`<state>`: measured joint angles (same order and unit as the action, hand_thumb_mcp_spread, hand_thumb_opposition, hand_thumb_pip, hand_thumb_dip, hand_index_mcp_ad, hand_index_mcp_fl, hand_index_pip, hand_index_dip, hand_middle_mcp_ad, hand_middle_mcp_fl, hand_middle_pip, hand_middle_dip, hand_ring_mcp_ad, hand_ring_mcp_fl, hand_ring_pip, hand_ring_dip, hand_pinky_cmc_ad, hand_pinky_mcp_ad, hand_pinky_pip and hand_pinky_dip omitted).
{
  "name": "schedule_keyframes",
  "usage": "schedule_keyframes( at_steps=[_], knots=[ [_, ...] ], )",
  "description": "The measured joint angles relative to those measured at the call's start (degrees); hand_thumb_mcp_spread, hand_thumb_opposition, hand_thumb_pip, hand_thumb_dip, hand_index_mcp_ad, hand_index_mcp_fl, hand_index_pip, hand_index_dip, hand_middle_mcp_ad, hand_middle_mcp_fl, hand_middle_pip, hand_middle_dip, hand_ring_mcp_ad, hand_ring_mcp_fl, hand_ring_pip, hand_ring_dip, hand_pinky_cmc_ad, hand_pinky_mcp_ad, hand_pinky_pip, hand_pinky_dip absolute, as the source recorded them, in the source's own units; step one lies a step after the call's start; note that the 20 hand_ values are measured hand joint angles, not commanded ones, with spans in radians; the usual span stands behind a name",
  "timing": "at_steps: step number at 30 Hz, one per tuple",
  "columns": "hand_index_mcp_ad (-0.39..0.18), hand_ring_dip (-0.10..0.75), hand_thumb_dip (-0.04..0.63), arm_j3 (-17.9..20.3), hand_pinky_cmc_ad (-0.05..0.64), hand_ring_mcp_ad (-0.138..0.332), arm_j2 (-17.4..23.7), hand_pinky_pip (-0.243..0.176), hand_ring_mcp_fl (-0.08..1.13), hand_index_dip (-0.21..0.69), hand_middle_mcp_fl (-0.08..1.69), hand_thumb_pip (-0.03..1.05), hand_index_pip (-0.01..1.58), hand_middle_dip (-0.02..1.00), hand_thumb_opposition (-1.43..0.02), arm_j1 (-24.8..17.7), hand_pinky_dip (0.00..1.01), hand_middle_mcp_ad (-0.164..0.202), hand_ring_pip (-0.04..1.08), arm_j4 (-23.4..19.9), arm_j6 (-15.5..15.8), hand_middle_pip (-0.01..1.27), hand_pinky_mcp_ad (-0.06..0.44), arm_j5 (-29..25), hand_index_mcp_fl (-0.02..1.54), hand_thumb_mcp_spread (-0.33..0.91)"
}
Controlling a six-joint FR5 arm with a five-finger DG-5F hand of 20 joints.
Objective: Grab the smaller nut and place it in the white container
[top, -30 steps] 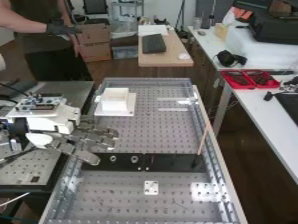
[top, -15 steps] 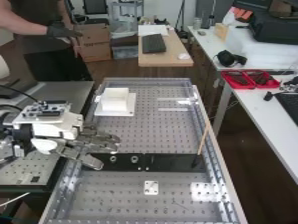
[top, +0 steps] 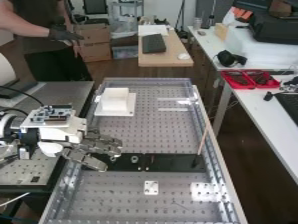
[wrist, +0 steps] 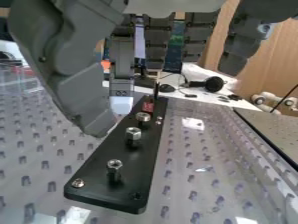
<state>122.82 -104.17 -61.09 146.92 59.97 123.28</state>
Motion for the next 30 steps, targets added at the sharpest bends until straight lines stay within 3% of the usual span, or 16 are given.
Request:
schedule_keyframes(
  at_steps=[22,30],
  knots=[
    [-0.108,0.101,0.253,-1.09,0.368,0.133,-2.18,-0.026,0.0,0.298,0.11,0.75,1.56,0.24,-0.86,-0.18,0.18,0.024,0.08,0.31,1.06,0.14,0.293,-0.57,0.05,0.43],
    [-0.115,0.101,0.253,-1.72,0.367,0.112,-2.84,-0.028,0.0,0.298,0.11,0.75,1.56,0.24,-0.86,0.15,0.18,0.024,0.08,0.68,1.52,0.14,0.293,-0.02,0.04,0.43]
  ],
)
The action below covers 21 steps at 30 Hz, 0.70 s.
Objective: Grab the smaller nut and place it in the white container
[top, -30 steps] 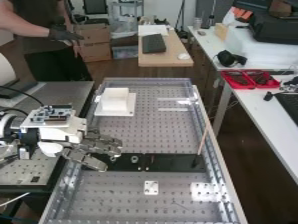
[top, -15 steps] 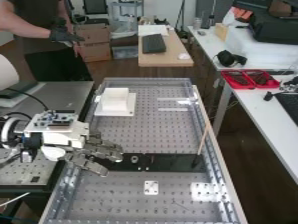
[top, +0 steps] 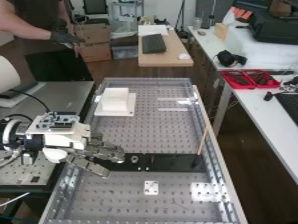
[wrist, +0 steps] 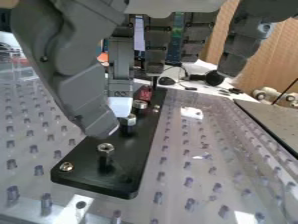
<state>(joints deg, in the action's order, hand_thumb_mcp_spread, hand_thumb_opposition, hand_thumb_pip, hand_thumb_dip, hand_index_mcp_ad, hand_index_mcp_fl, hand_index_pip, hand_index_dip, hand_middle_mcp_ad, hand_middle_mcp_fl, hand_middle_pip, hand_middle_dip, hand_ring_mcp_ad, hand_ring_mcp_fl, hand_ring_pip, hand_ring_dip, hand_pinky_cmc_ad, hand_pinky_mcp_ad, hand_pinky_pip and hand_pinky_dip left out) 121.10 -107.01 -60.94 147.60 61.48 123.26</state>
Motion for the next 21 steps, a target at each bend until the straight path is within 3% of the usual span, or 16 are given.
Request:
schedule_keyframes(
  at_steps=[21],
  knots=[
    [-0.117,0.101,0.253,0.57,0.365,0.112,-2.21,-0.028,0.0,0.298,0.1,0.75,1.53,0.24,-0.86,0.35,0.18,0.024,0.08,-2.61,-1.23,0.14,0.293,1.28,-0.01,0.43]
  ],
)
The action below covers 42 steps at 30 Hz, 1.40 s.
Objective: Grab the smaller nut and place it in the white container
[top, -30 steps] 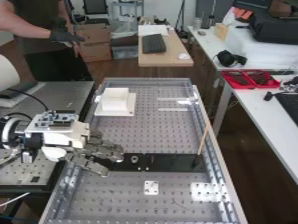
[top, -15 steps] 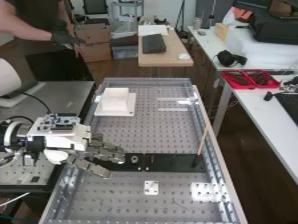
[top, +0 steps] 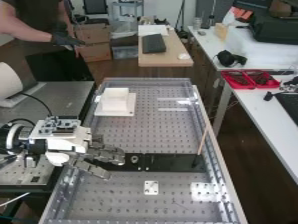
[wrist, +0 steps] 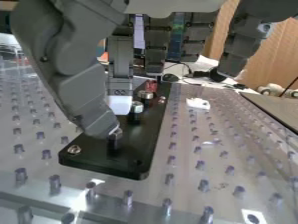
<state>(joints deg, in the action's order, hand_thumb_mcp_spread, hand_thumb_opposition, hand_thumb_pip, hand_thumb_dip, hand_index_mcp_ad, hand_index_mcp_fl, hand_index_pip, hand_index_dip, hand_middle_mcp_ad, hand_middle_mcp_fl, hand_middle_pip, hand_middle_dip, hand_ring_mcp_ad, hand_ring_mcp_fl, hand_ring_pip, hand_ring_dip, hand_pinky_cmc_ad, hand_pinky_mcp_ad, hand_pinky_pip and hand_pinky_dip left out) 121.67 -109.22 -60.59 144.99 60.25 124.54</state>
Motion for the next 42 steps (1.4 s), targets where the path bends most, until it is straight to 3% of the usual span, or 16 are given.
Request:
schedule_keyframes(
  at_steps=[42],
  knots=[
    [-0.119,0.115,0.253,0.36,0.363,0.108,-1.92,-0.028,0.0,0.298,0.12,0.75,1.56,0.24,-0.86,0.92,0.18,0.023,0.08,-2.59,0.33,0.14,0.293,0.77,0.02,0.43]
  ],
)
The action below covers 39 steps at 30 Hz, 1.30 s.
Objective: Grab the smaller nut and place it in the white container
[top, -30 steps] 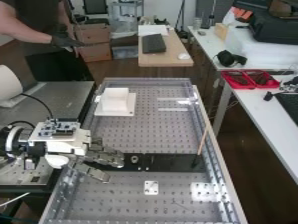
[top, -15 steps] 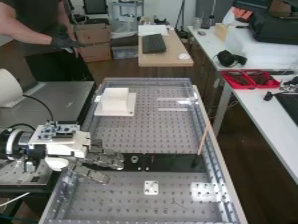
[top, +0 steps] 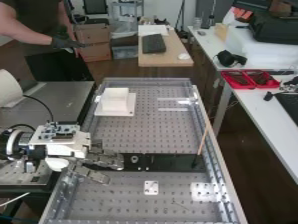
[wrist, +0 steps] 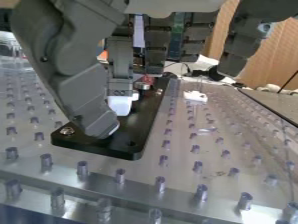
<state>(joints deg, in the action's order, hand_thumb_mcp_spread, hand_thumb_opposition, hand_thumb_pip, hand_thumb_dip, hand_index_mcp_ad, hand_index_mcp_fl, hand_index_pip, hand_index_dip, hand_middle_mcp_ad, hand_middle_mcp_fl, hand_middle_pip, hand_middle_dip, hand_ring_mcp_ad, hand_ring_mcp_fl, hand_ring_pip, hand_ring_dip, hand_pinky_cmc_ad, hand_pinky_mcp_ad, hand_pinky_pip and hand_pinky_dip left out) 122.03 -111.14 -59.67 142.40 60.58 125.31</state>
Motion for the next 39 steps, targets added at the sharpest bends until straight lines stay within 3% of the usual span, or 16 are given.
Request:
schedule_keyframes(
  at_steps=[39],
  knots=[
    [-0.122,0.122,0.253,-0.97,0.347,0.11,-0.53,-0.012,0.0,0.293,0.13,0.7,1.55,0.24,-0.86,-0.28,0.18,0.024,0.09,0.8,-0.09,0.14,0.295,0.23,0.13,0.43]
  ],
)
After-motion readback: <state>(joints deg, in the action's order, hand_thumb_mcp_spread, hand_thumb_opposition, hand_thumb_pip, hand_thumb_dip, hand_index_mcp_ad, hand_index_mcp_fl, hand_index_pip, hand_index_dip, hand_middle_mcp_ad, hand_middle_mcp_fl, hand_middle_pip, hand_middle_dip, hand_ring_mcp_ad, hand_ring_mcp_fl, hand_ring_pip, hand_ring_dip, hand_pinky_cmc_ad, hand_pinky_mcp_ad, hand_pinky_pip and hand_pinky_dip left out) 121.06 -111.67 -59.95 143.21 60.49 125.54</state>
